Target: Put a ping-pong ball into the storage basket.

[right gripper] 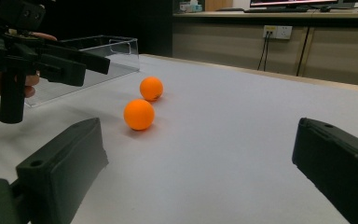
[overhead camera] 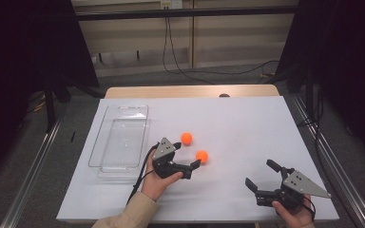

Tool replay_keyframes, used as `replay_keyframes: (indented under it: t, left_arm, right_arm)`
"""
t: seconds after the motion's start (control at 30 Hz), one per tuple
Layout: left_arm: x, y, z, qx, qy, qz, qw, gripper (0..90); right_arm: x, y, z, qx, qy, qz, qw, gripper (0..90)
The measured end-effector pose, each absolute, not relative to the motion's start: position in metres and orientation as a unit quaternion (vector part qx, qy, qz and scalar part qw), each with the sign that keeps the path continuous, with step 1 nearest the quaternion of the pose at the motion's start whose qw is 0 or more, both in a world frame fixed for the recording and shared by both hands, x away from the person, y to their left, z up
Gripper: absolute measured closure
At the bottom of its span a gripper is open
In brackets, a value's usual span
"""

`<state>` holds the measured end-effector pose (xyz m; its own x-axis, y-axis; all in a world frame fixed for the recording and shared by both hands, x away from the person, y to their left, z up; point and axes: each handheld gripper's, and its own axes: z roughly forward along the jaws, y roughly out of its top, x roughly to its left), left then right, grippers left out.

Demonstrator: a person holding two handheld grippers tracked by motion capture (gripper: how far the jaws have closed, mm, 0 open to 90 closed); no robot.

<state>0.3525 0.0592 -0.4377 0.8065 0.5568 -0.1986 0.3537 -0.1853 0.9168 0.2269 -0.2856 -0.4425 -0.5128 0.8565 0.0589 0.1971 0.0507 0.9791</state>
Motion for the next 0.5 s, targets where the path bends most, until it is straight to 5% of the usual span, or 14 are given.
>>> replay_keyframes:
  t: [0.5]
  left_arm:
    - [0.357, 0.0544, -0.44, 0.77, 0.304, 0.088, 0.555, 1.7]
  right_arm:
    - [0.2269, -0.2855, -0.4424, 0.397, 0.663, 0.564, 0.292, 1.7]
